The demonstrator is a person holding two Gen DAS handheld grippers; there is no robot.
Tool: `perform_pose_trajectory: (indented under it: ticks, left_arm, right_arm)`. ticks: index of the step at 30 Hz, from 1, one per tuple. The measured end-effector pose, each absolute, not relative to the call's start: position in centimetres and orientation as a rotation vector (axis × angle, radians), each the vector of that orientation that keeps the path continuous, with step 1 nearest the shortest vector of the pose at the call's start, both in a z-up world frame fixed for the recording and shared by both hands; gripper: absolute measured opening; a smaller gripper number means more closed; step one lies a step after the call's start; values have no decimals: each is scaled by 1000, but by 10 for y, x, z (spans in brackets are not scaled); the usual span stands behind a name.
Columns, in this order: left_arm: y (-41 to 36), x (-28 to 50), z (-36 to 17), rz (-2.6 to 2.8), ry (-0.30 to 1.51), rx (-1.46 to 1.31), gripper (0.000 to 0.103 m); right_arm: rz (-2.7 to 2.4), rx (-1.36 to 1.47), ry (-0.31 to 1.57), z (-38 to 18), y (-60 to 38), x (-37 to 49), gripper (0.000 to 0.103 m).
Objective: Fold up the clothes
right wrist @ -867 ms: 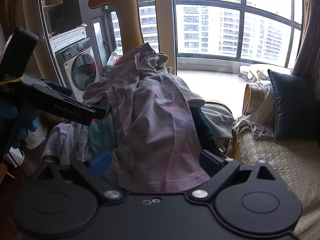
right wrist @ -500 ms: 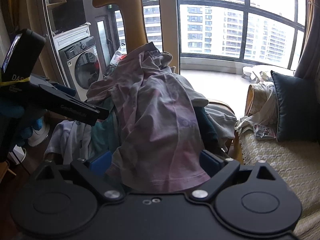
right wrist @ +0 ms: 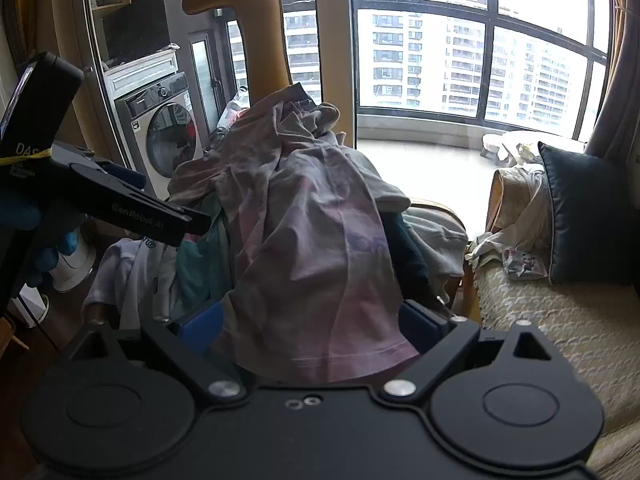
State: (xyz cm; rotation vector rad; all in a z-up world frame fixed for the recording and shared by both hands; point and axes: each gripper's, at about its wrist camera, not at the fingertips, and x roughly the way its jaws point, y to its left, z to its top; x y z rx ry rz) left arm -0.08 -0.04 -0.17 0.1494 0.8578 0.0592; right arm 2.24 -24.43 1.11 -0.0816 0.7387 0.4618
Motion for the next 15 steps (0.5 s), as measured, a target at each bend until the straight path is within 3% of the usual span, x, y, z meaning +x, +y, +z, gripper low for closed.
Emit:
perform_pose_trajectory:
  ticks: [15]
  left_arm:
    - [4,-1,0,56,849,146,103]
  right_arm:
    - [442,-86,737,11,-251,27,103]
